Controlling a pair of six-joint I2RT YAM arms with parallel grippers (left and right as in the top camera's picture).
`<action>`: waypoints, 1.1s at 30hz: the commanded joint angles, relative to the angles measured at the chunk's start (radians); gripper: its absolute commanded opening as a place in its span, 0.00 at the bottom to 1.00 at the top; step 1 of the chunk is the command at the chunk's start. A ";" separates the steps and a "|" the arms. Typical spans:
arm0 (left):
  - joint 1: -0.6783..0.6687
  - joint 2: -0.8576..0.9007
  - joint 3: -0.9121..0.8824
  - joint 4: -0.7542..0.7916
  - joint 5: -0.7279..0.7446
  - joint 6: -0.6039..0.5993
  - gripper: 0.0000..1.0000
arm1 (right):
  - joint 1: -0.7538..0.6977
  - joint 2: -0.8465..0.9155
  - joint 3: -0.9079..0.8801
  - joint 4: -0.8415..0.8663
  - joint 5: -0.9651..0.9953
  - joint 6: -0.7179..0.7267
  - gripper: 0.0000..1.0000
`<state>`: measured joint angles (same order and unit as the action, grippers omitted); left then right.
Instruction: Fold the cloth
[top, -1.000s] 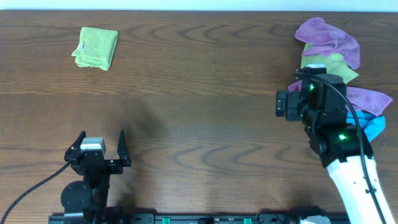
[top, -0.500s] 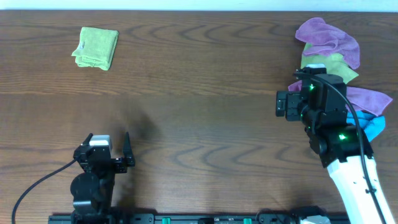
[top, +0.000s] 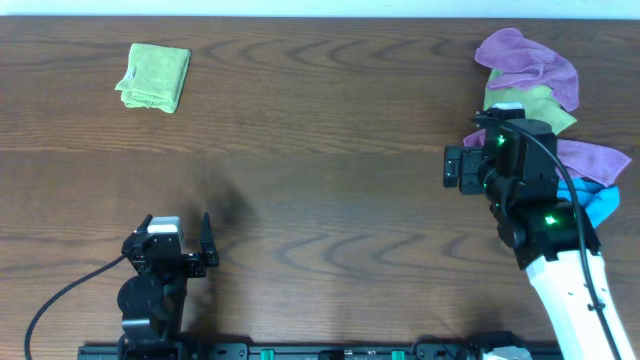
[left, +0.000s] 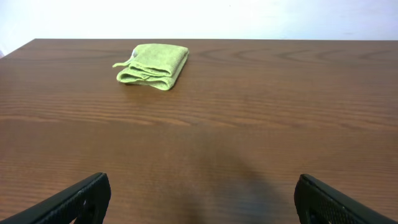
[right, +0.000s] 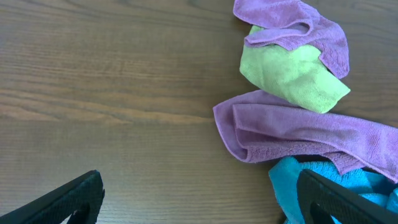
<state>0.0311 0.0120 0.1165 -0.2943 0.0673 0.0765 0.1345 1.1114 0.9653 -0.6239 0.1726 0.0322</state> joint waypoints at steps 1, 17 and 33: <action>0.004 -0.008 -0.027 -0.002 -0.016 0.006 0.95 | -0.003 -0.011 -0.005 0.000 0.003 -0.011 0.99; 0.004 -0.008 -0.026 -0.003 -0.044 0.006 0.95 | -0.003 -0.011 -0.005 0.000 0.003 -0.011 0.99; 0.004 -0.008 -0.026 -0.003 -0.044 0.006 0.96 | 0.000 -0.012 -0.005 -0.001 0.003 -0.011 0.99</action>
<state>0.0311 0.0120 0.1162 -0.2943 0.0448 0.0765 0.1345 1.1114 0.9653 -0.6239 0.1726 0.0322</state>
